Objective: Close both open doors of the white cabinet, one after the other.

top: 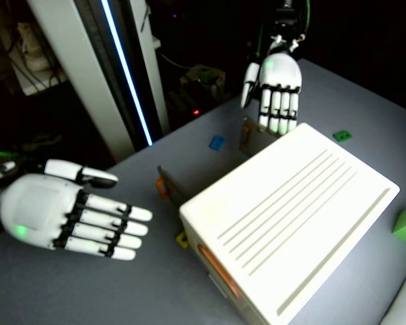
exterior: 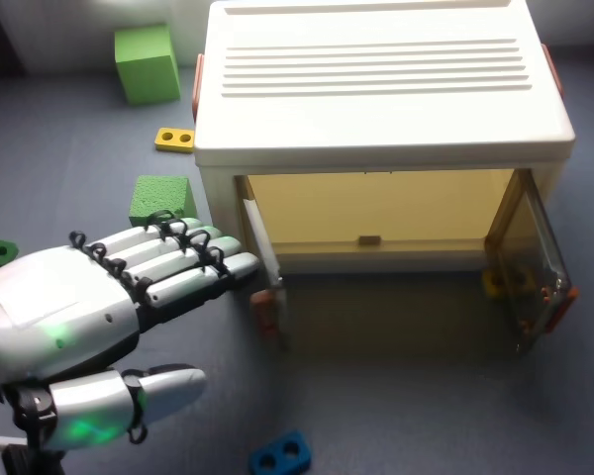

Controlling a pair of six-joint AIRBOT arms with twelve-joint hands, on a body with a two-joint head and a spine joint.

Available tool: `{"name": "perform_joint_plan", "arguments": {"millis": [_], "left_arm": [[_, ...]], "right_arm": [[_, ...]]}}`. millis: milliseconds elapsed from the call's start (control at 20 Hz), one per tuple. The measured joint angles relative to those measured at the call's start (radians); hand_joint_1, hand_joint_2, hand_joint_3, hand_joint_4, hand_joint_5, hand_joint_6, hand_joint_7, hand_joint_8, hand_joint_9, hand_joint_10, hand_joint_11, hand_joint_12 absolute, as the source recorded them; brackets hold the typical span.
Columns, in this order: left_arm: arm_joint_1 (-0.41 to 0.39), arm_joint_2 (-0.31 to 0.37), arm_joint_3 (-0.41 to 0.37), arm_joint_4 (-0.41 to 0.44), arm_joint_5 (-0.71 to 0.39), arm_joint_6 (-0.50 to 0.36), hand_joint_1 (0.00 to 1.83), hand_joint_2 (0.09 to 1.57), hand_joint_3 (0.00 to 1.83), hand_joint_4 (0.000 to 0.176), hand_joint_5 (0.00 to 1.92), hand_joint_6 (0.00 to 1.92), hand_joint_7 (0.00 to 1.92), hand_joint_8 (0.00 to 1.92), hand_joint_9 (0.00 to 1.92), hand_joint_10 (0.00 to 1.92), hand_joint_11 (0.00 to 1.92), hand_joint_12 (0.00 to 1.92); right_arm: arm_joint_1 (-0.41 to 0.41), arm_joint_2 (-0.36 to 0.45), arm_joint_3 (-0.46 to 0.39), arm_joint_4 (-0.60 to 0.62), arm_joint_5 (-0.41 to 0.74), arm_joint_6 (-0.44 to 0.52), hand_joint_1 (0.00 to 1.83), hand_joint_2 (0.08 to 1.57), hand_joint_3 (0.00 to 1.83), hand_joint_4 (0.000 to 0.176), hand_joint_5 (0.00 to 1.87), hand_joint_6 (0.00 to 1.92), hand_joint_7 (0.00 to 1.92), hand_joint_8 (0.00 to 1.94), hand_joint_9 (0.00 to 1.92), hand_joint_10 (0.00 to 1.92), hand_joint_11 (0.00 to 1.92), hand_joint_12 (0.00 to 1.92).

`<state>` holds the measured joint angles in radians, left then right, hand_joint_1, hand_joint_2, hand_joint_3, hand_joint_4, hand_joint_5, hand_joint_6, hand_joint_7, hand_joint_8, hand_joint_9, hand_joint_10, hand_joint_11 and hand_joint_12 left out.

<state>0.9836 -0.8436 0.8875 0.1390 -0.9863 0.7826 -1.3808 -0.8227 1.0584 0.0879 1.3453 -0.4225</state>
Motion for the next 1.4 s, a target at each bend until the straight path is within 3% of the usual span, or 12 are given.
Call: {"name": "perform_joint_plan", "arguments": {"millis": [750, 1250, 1400], "left_arm": [[-0.126, -0.084, 0.062, 0.068, 0.057, -0.021, 0.00, 1.57, 0.04, 0.000, 0.03, 0.00, 0.00, 0.00, 0.00, 0.00, 0.02, 0.01], [-0.134, -0.100, 0.065, 0.064, 0.063, -0.026, 0.00, 1.56, 0.02, 0.000, 0.00, 0.00, 0.00, 0.00, 0.00, 0.00, 0.00, 0.00], [-0.106, -0.063, 0.032, 0.058, 0.047, -0.032, 0.00, 1.57, 0.03, 0.000, 0.02, 0.00, 0.00, 0.00, 0.00, 0.00, 0.04, 0.02]], "right_arm": [[0.000, -0.003, 0.002, -0.002, -0.005, 0.001, 0.00, 1.42, 0.00, 0.000, 0.15, 0.00, 0.14, 0.00, 0.15, 0.01, 0.22, 0.01], [0.000, -0.003, 0.002, -0.010, -0.005, 0.006, 0.05, 1.45, 0.01, 0.000, 0.14, 0.00, 0.14, 0.00, 0.13, 0.00, 0.22, 0.00], [0.004, -0.003, 0.002, -0.036, -0.005, 0.015, 0.06, 1.45, 0.00, 0.000, 0.12, 0.00, 0.12, 0.00, 0.11, 0.00, 0.18, 0.00]]}}
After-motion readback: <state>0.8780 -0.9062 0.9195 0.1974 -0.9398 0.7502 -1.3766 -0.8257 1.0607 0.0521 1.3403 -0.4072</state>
